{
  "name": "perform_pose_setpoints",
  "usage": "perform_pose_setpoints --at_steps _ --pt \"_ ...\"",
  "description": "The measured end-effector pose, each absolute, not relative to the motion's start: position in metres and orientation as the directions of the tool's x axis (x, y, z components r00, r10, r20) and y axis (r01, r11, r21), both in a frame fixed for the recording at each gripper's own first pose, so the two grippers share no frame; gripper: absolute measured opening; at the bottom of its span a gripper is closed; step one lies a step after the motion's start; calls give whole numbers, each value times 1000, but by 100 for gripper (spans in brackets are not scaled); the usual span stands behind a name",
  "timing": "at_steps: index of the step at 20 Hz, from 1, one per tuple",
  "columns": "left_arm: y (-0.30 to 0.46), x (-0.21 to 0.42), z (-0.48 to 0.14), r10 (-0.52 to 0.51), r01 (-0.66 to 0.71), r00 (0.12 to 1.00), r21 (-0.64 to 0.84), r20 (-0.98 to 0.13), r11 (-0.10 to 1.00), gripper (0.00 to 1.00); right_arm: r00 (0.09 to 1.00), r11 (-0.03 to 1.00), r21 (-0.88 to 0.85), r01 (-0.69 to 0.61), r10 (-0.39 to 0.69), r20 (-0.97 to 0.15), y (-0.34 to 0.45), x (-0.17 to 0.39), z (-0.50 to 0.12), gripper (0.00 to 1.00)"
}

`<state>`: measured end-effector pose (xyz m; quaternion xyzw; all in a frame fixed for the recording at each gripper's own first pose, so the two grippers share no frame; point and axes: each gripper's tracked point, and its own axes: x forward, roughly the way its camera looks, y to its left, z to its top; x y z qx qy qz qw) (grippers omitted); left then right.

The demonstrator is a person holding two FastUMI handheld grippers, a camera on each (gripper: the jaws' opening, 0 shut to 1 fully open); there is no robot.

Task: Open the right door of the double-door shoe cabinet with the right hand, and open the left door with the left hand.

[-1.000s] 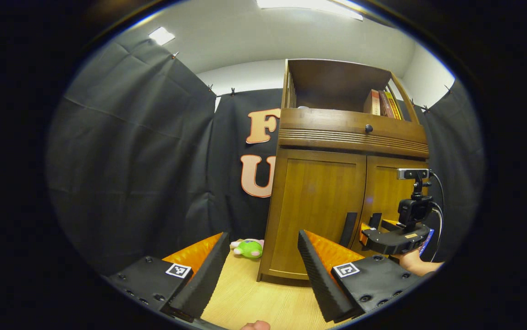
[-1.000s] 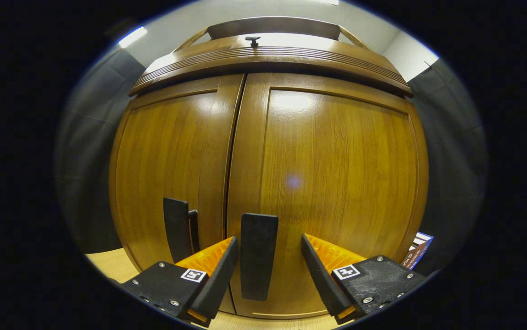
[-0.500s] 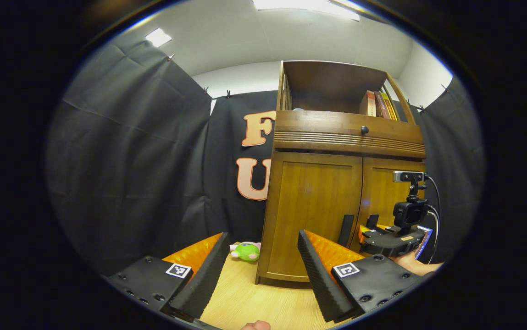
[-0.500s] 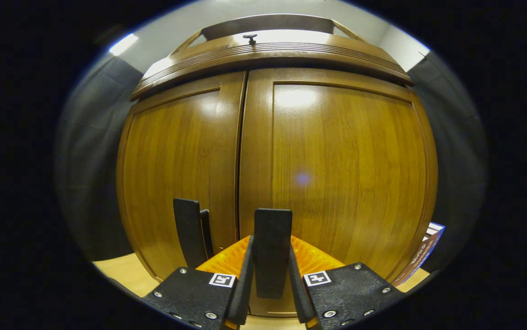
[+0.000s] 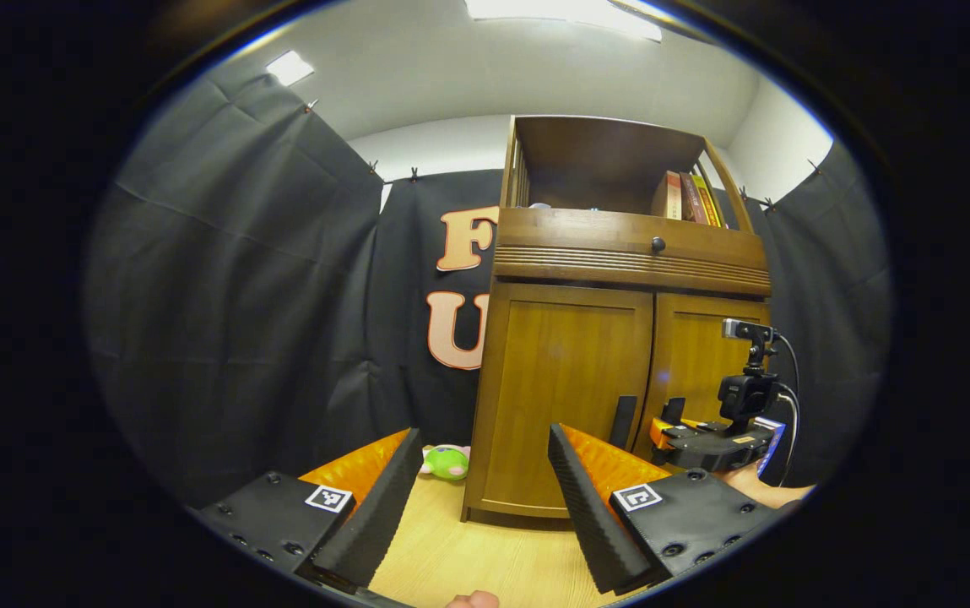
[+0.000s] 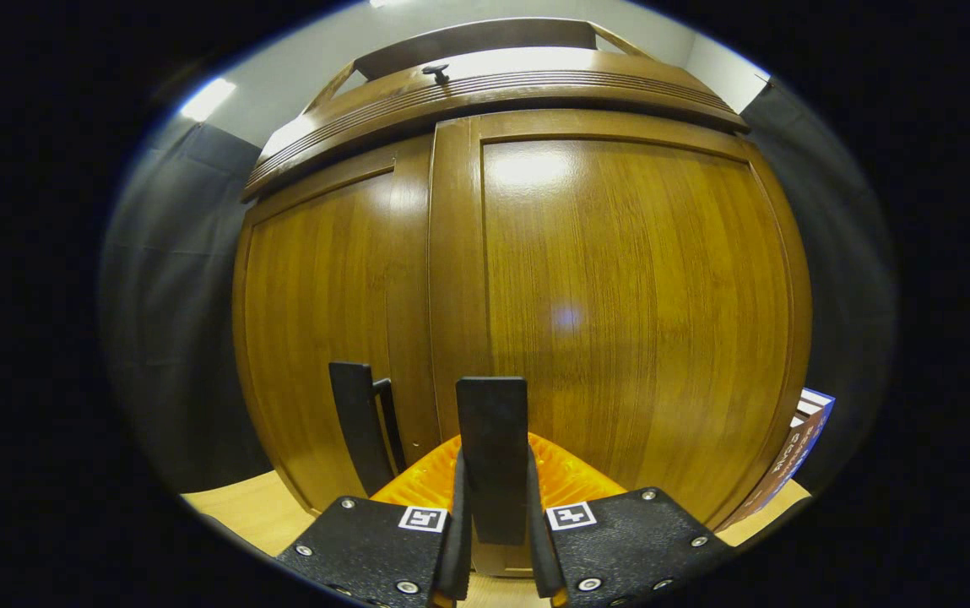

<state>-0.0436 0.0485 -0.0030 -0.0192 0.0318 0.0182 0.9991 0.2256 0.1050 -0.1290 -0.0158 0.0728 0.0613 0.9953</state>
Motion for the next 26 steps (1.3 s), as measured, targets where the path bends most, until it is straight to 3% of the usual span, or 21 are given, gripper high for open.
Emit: perform_pose_setpoints --at_steps 9,13,22,23,24,25,26 --pt "28 -48 -5 -10 7 998 -47 -67 999 95 961 976 -18 -217 210 -179 91 152 -120 29" --pt "13 -45 -7 -44 41 996 -48 -73 998 99 960 976 -5 -218 214 -181 75 119 -112 29" --pt "-35 -39 -9 -131 126 988 -60 -77 990 95 963 982 -21 -186 178 -205 21 56 -96 28" --pt "-40 -38 -9 -140 135 987 -64 -77 989 95 966 985 -24 -172 164 -201 13 51 -95 38" --pt "-45 -38 -10 -150 145 986 -67 -76 987 95 970 988 -26 -153 145 -195 -1 43 -92 18" --pt "-51 -36 -10 -160 155 984 -69 -76 985 95 973 990 -30 -135 127 -192 -10 39 -92 37" --pt "-56 -36 -11 -170 165 982 -71 -76 984 95 975 992 -35 -118 109 -192 -17 31 -90 25"
